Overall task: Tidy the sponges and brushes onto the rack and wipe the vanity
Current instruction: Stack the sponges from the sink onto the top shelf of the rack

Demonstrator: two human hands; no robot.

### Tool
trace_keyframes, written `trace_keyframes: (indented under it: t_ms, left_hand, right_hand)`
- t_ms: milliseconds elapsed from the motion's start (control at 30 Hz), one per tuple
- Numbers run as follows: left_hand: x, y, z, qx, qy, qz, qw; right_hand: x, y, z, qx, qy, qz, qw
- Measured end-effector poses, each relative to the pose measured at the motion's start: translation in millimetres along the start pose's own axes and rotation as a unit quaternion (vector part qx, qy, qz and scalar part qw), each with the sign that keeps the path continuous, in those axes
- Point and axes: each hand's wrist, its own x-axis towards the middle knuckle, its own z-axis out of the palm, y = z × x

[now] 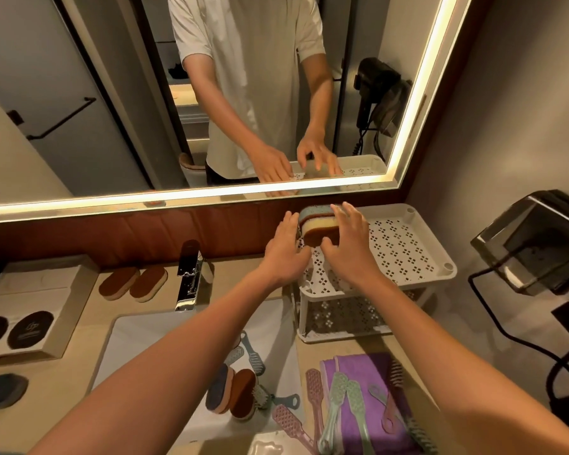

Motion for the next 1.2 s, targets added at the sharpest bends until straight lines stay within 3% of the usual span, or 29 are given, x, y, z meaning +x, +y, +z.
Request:
trace_keyframes:
  t_ms: [200, 533, 867, 1200]
  left_hand:
    - [-48, -16, -7, -0.038, -0.004, 0.032, 0.999]
    - [-116, -75, -59, 0.014, 0.042, -0.015, 0.999]
    - [-200, -150, -119, -0.045, 0.105, -0.089, 0.99]
    - [-270, -249, -163, -0.065, 0.136, -0.195, 0.969]
  right_hand:
    - [-45, -27, 11, 0.048, 0.001, -0.033, 0.998]
    - [-89, -97, 69, 0.11, -0.071, -0.114, 0.985]
    - [-112, -159, 152, 0.165, -0.174, -0.129, 0.962]
    - [-143, -220, 240, 0.149, -0.273, -0.13, 0.941]
